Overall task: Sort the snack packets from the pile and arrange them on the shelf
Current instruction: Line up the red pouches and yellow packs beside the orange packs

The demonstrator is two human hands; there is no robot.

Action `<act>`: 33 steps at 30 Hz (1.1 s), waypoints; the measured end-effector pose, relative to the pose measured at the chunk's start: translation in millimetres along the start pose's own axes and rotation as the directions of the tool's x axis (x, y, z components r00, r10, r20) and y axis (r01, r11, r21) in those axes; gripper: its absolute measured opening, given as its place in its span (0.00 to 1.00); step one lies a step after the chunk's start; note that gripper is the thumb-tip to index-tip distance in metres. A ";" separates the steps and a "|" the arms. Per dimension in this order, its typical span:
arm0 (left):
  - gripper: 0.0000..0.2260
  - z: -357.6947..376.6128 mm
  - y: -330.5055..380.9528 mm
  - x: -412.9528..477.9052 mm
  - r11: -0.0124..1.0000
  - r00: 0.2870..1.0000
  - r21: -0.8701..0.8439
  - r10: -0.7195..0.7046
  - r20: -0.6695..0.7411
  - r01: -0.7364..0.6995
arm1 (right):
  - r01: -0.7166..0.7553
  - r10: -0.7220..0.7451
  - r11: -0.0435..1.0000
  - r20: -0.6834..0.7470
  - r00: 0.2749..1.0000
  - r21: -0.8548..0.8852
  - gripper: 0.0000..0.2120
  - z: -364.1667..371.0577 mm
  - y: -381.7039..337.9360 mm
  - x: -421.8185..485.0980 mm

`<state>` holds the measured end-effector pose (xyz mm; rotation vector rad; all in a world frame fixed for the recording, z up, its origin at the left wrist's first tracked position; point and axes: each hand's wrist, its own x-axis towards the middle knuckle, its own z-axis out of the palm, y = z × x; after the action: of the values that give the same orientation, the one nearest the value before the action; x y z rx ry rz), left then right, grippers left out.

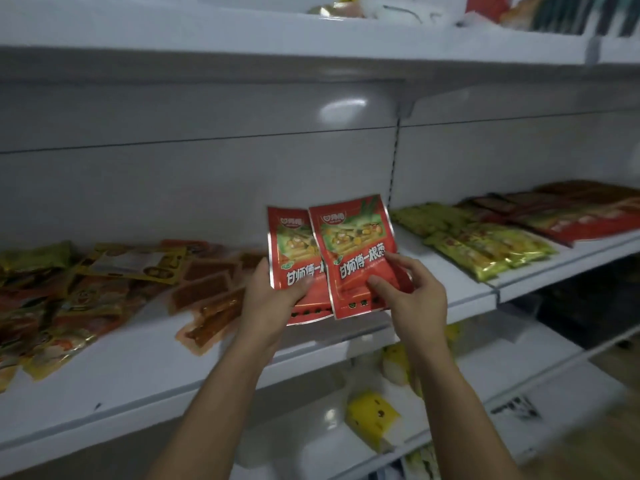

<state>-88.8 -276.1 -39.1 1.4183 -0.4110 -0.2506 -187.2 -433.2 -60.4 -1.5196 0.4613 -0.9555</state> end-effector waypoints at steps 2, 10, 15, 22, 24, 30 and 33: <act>0.17 32.8 -5.9 -1.4 1.000 0.999 -0.005 0.000 0.035 0.000 | 0.002 -0.002 1.000 -0.080 0.997 -0.001 0.17 -34.3 1.3 5.0; 0.14 142.9 -23.6 -10.9 1.000 0.984 0.008 -0.017 0.179 0.016 | -0.046 0.015 0.995 -0.315 0.949 -0.093 0.16 -153.8 -0.7 6.2; 0.12 195.1 -26.8 -9.5 0.999 0.964 0.008 -0.032 0.266 0.031 | -0.104 0.035 0.985 -0.426 0.904 -0.140 0.18 -209.0 -3.8 2.4; 0.14 257.6 -31.3 6.9 0.998 0.948 -0.019 -0.053 0.313 0.062 | -0.164 0.016 0.961 -0.548 0.836 -0.221 0.18 -283.7 -14.5 22.0; 0.14 274.4 -33.2 15.4 0.997 0.949 -0.031 -0.052 0.312 0.065 | -0.178 0.015 0.954 -0.559 0.829 -0.240 0.18 -300.7 -13.2 38.0; 0.13 326.7 -37.2 54.8 0.991 0.952 -0.079 -0.077 0.295 0.105 | -0.197 0.022 0.932 -0.497 0.868 -0.303 0.18 -334.1 3.2 117.4; 0.12 353.5 -36.7 83.0 0.990 0.964 -0.083 -0.091 0.248 0.115 | -0.220 0.033 0.890 -0.425 0.905 -0.400 0.20 -342.7 15.4 176.2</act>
<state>-159.7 -634.0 -29.9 1.3191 -0.5200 -0.5273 -348.4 -783.1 -42.9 -1.6594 1.1346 -1.1163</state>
